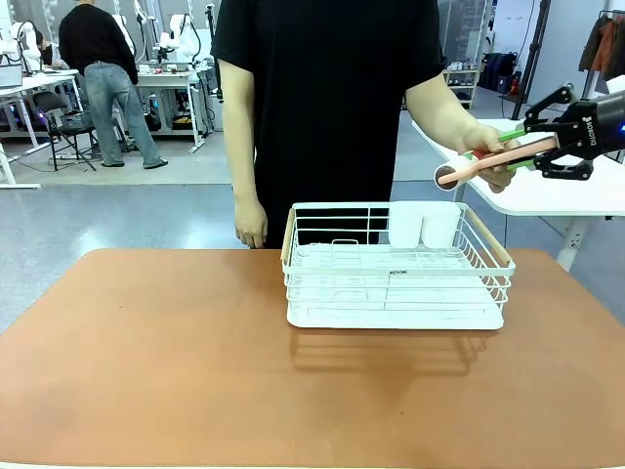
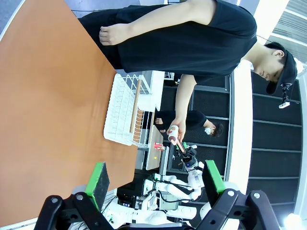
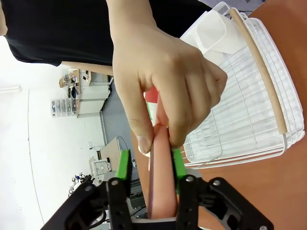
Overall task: Clean the table.
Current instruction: Pick up the Lint Roller when the human hands it over.
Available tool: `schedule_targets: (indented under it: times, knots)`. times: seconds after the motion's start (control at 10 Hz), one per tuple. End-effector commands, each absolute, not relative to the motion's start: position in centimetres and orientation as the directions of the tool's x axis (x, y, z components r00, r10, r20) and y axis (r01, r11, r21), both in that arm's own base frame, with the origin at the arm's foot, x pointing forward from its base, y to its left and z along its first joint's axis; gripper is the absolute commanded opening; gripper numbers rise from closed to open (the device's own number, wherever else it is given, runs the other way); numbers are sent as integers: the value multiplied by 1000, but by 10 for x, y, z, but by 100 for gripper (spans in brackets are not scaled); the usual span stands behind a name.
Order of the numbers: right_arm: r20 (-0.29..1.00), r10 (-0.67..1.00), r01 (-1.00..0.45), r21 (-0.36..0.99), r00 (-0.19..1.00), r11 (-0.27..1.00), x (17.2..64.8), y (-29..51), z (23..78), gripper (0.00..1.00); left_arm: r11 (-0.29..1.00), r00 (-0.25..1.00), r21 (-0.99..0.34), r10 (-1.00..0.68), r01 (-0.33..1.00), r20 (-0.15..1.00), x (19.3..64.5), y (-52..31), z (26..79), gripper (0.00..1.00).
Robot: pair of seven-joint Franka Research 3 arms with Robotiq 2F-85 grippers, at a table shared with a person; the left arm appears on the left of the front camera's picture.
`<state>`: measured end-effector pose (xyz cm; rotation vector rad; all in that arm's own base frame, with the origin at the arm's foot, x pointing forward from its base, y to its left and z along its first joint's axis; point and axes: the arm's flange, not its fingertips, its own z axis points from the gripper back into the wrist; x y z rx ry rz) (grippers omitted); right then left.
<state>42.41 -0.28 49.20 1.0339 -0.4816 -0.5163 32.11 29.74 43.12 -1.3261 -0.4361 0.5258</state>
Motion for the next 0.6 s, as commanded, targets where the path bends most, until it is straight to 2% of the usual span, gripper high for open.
schedule_targets:
  times: [0.0, 0.1, 0.2, 0.5]
  knots:
    - [154, -602, 150, 893, 783, 423, 425, -3, 491, 21, 151, 813, -984, 582, -99, 7, 316, 298, 431, 100]
    - [154, -602, 151, 893, 783, 424, 425, -3, 491, 15, 151, 813, -984, 582, -99, 7, 316, 298, 431, 100]
    - [153, -602, 152, 893, 784, 425, 425, -3, 491, 1, 151, 813, -984, 582, -99, 7, 316, 298, 431, 100]
    - [142, -611, 164, 895, 779, 416, 426, -6, 490, 0, 151, 813, -984, 582, -99, 7, 316, 298, 431, 100]
